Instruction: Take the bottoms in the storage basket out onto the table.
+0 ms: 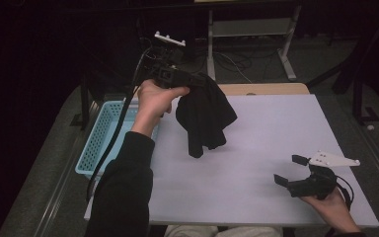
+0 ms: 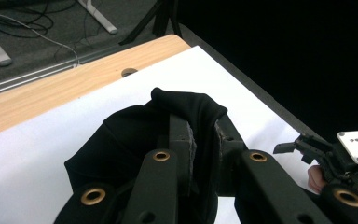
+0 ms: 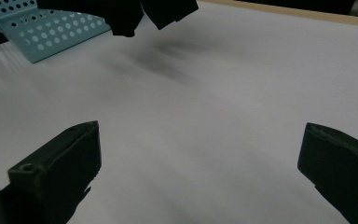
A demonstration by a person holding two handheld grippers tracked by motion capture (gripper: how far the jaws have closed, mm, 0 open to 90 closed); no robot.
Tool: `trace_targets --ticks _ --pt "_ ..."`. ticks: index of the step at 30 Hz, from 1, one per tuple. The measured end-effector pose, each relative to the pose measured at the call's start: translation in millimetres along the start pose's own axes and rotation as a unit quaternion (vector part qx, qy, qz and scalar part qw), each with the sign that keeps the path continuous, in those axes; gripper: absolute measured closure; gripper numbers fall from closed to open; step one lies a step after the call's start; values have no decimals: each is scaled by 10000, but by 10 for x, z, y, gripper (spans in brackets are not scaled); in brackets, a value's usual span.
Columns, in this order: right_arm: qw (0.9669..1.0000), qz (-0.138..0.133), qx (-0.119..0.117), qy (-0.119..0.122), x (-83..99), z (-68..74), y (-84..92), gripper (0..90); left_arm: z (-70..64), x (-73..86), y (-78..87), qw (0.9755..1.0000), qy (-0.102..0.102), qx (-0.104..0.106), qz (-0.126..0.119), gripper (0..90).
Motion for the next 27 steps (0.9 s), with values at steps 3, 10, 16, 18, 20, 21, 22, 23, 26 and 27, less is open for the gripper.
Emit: trace_targets --ticks 3,10,16,18,20,21,22,23,26,27 --pt "10000 -5 -4 4 -2 0 1 0 -21 21 -69 10000 -27 45 18 817" --pt "10000 1 -16 15 -3 8 -1 0 -44 107 -264 9998 -53 161 117 817" --pt "10000 4 -20 20 -3 9 -2 0 -67 188 -438 9994 -97 237 244 818" --pt "10000 2 -22 21 -3 11 -2 0 -82 206 -480 9993 -108 257 268 820" --pt "10000 2 -32 17 -4 15 -1 0 -95 221 -518 9992 -111 281 278 823" --pt "10000 5 -33 18 -4 15 -2 0 -100 227 -533 9991 -114 295 278 834" --pt "10000 8 -35 19 -3 16 -2 0 -107 231 -546 9990 -122 338 268 841" --pt "10000 9 -36 21 -3 17 -3 0 -114 237 -558 9989 -106 374 270 842" --pt "10000 7 -43 32 -4 20 -6 0 -108 263 -608 9988 -115 363 313 845" --pt "10000 12 -47 35 -3 21 -7 0 -102 273 -623 9988 -111 362 325 847"
Point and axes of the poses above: each handheld gripper's, and its own axes: y roughly backward along the jaws, x roughly out of its underside, z roughly to its left, the point moved 10 cm from there along -y, roughly forward along the jaws, and after that the axes turned 4 degrees about y, right-handed, at the moved point
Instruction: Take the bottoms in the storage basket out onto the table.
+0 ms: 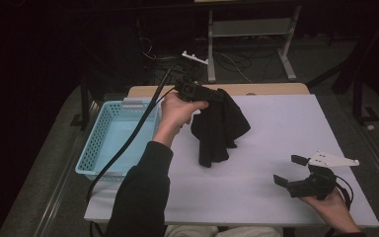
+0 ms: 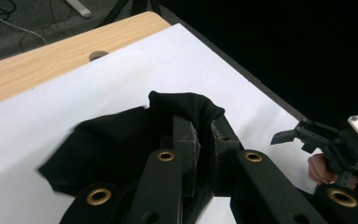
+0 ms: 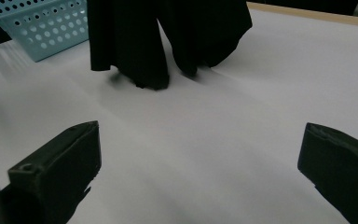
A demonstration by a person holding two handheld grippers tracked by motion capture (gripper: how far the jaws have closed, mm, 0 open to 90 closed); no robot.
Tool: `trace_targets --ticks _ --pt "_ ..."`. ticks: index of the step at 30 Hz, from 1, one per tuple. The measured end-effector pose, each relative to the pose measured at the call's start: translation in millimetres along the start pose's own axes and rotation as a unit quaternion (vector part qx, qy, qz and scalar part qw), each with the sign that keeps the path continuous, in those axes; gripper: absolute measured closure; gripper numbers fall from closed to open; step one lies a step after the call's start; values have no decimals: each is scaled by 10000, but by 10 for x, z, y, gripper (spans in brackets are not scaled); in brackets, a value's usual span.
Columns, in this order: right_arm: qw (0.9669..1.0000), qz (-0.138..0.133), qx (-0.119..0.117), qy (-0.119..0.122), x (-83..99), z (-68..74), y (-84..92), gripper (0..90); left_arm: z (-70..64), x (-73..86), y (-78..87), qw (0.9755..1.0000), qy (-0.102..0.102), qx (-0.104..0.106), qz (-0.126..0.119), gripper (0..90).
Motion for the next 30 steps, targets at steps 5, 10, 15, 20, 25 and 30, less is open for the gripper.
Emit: trace_targets --ticks 5,10,15,20,25,30 --pt "10000 4 -6 15 0 2 -6 0 24 90 -136 9999 48 78 76 847" --pt "10000 16 -8 19 2 6 -8 0 24 167 -269 9997 79 147 157 847" --pt "10000 20 -13 28 0 6 -9 0 -18 199 -365 9994 87 274 168 848" --pt "10000 20 -20 38 -3 8 -9 0 -49 255 -481 9989 94 389 225 848" --pt "10000 31 -28 42 -1 9 -13 0 -79 314 -604 9983 125 497 287 848" --pt "10000 32 -34 43 -1 11 -15 0 -95 380 -701 9977 163 547 357 848"
Point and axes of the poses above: each handheld gripper's, and its own axes: y roughly backward along the jaws, x roughly out of its underside, z roughly to its left, the point moved 10 cm from there along -y, roughly forward along the jaws, and after that the axes turned 4 degrees about y, right-handed, at the moved point
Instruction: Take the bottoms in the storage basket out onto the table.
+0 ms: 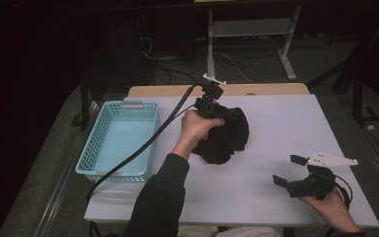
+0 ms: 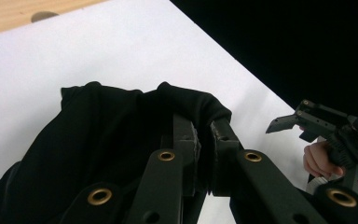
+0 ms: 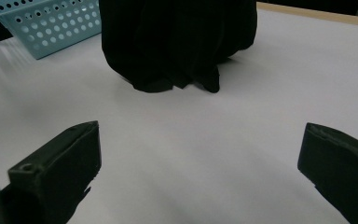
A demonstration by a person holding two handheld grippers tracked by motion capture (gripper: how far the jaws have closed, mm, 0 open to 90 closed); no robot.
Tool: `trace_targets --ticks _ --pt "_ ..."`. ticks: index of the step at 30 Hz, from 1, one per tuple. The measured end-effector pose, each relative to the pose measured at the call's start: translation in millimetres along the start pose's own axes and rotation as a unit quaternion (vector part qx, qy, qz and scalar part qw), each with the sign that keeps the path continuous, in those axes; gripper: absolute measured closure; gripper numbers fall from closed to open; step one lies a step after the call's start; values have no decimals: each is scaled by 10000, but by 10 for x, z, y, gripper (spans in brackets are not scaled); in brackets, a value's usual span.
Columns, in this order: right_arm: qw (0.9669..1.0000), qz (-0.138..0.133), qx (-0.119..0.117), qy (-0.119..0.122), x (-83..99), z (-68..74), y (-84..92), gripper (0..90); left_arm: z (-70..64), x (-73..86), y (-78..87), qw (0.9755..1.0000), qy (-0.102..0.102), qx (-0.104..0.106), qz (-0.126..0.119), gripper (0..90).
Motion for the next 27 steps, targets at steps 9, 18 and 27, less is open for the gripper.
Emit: trace_targets --ticks 9,18,27 --pt "10000 5 -5 9 1 0 -3 0 5 120 -215 9998 20 84 164 847" --pt "10000 21 -23 19 4 6 -15 0 22 249 -416 9994 41 154 323 847" --pt "10000 44 -43 18 7 8 -27 0 61 417 -675 9984 128 225 504 846"
Point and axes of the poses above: each handheld gripper's, and its own axes: y roughly backward along the jaws, x roughly out of its underside, z roughly to its left, the point moved 10 cm from there along -y, roughly forward along the jaws, and after that the axes turned 4 degrees about y, right-handed, at the moved point
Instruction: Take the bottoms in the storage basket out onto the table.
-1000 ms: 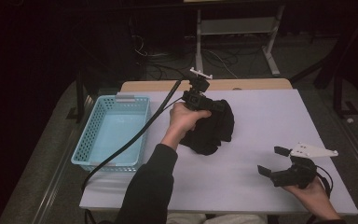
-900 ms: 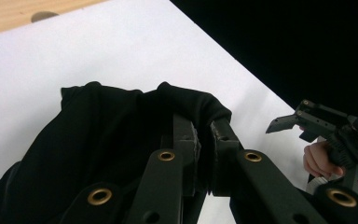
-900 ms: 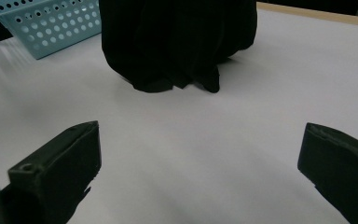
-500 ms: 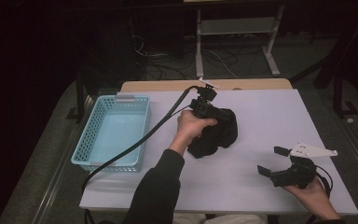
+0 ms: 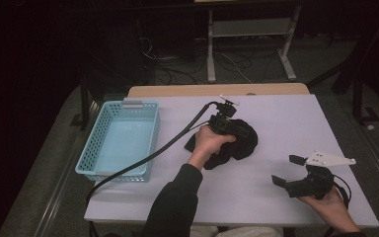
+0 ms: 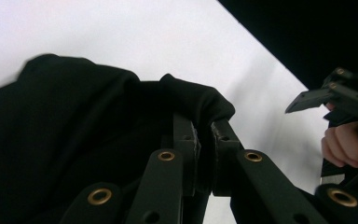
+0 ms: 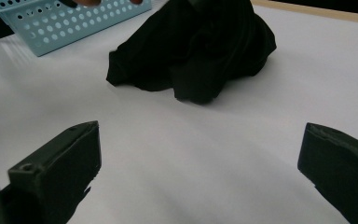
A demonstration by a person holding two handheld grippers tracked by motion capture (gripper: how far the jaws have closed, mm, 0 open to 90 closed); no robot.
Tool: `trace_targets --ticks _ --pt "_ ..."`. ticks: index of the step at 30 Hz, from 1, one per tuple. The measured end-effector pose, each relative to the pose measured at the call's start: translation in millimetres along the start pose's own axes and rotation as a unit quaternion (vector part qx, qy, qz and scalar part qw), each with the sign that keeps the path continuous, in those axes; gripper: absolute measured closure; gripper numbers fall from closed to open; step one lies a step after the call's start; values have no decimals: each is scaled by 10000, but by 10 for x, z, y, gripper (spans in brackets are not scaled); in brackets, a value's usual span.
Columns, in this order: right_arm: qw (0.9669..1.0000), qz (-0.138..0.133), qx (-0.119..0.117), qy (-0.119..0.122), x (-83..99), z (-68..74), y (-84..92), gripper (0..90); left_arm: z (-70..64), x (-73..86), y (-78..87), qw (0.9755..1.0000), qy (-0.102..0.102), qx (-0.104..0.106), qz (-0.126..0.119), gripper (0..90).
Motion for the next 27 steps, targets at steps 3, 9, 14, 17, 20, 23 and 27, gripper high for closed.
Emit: trace_targets --ticks 3,9,14,17,20,23,27 --pt "10000 4 -4 9 2 -3 -4 0 13 52 -72 10000 23 30 74 845" --pt "10000 18 -14 16 4 6 -10 0 18 135 -161 9998 -48 45 176 820" --pt "10000 40 -22 25 10 8 -18 0 -13 162 -154 9995 -185 96 251 673" --pt "10000 47 -26 26 11 11 -22 0 -15 167 -124 9993 -285 2 231 556" --pt "10000 50 -26 37 12 10 -24 0 9 153 -31 9998 -215 -37 43 462" --pt "10000 54 -33 44 12 12 -30 0 57 162 65 9998 -183 -105 -64 376" --pt "10000 65 -35 44 16 15 -36 0 77 203 193 9996 -94 62 -257 268"
Point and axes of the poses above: each handheld gripper's, and its own axes: y roughly backward along the jaws, x roughly out of its underside, z roughly to its left, the point moved 10 cm from there along -y, roughly forward along the jaws, and after that the axes turned 4 degrees about y, right-handed, at the moved point
